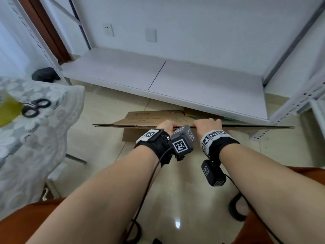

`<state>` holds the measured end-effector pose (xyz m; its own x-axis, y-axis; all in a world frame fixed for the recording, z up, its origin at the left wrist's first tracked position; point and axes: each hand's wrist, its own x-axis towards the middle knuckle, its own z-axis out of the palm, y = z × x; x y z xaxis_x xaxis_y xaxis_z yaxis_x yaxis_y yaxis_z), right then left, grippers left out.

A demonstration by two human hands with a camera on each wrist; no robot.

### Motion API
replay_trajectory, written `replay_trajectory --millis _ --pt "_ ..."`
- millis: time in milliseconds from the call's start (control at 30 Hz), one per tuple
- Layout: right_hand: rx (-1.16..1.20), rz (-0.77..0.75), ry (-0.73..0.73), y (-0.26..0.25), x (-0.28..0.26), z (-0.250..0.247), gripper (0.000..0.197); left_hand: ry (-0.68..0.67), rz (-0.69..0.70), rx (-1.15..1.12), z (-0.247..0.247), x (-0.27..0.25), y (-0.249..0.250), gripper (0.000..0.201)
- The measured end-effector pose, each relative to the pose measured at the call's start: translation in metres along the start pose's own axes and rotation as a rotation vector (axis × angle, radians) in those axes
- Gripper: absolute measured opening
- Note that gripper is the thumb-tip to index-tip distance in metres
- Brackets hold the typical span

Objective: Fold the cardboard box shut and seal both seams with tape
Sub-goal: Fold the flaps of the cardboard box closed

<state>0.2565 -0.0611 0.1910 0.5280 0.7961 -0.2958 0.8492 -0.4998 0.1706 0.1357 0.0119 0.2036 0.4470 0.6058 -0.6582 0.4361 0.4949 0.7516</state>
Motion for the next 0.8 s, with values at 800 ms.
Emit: replay_trajectory --millis 800 --pt "0.182 -0.103 0.12 0.003 -0.011 -0.131 0.02 0.258 0.286 0.027 -0.045 -0.05 0.129 0.01"
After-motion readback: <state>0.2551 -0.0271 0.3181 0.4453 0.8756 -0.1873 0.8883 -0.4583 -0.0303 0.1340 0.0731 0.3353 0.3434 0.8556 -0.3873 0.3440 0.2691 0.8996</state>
